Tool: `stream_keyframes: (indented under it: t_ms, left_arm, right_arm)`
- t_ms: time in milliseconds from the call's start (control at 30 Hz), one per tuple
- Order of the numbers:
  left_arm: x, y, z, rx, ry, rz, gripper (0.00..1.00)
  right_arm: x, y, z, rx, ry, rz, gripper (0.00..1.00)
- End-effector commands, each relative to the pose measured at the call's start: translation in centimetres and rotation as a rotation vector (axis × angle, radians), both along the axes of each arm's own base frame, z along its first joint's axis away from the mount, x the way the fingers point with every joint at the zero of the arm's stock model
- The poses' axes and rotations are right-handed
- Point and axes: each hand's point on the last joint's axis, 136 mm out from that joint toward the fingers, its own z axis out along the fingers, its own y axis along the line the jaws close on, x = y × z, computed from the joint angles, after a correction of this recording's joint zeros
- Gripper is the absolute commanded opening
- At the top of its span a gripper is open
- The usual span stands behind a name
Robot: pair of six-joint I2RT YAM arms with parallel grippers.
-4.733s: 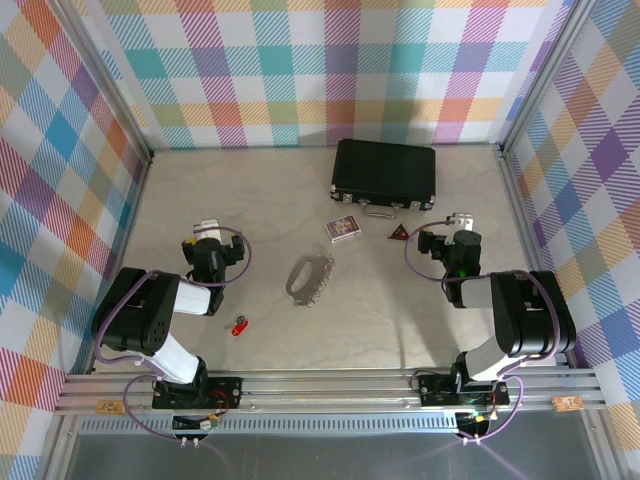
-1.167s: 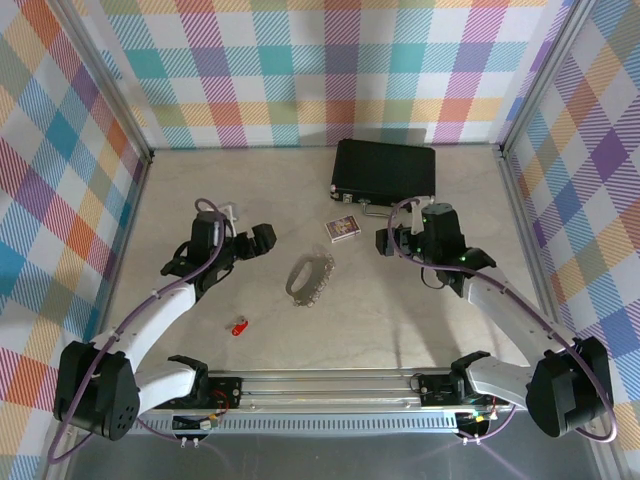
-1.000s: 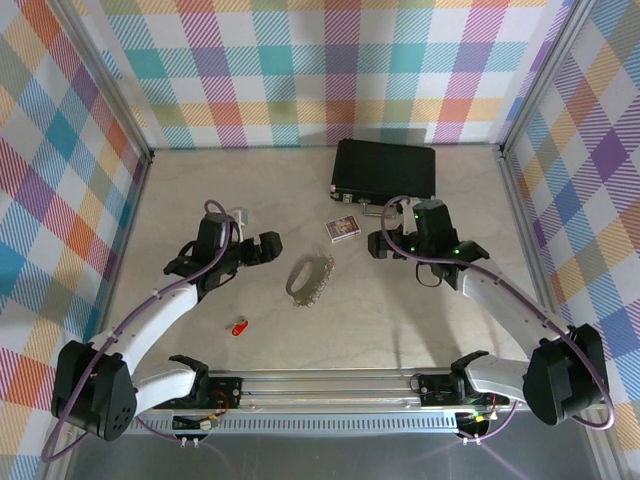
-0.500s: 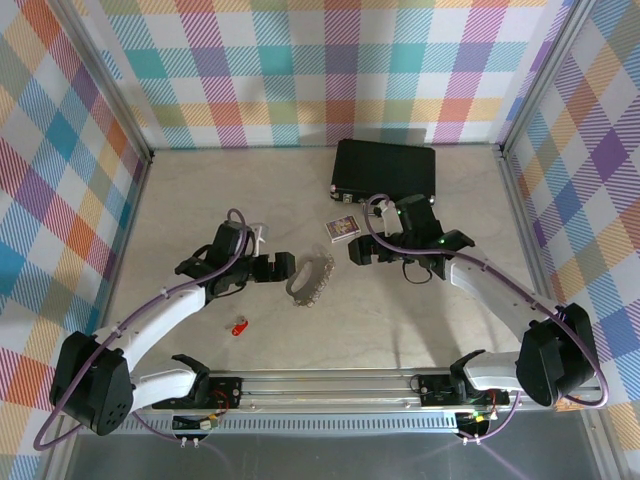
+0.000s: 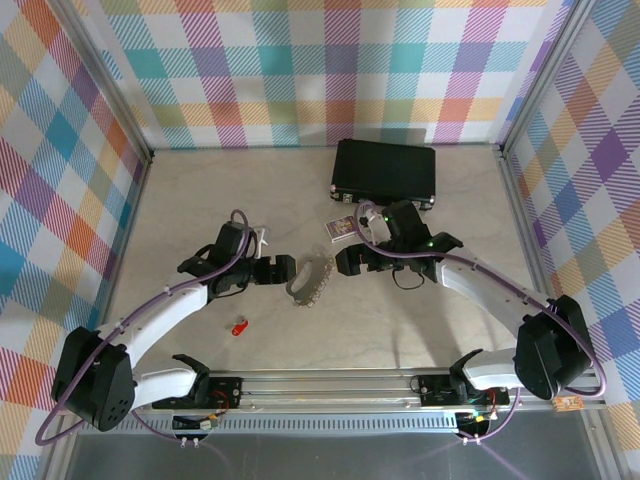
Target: Put the keys on the keyring
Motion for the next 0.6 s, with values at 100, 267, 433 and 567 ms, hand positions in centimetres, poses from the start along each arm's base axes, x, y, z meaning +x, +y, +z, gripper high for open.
stream_keyframes:
  t_ms: [100, 267, 433, 567]
  left_arm:
    - [-2.1, -1.6, -1.3, 0.007, 0.046, -0.07, 0.83]
    - [-3.4, -1.2, -2.3, 0.054, 0.059, -0.08, 0.72]
    - [-4.2, -0.2, -3.8, 0.153, 0.076, -0.072, 0.62]
    - [-4.6, -0.2, -4.9, 0.172, 0.094, -0.076, 0.52]
  right_arm:
    - [-2.7, -0.7, -0.2, 0.057, 0.051, -0.008, 0.99]
    - [-3.1, -1.0, -0.9, 0.052, 0.055, -0.008, 0.99]
    - [-2.7, -0.4, -0.9, 0.074, 0.042, 0.002, 0.99]
    - [-2.4, -0.1, -1.0, 0.101, 0.032, 0.001, 0.99]
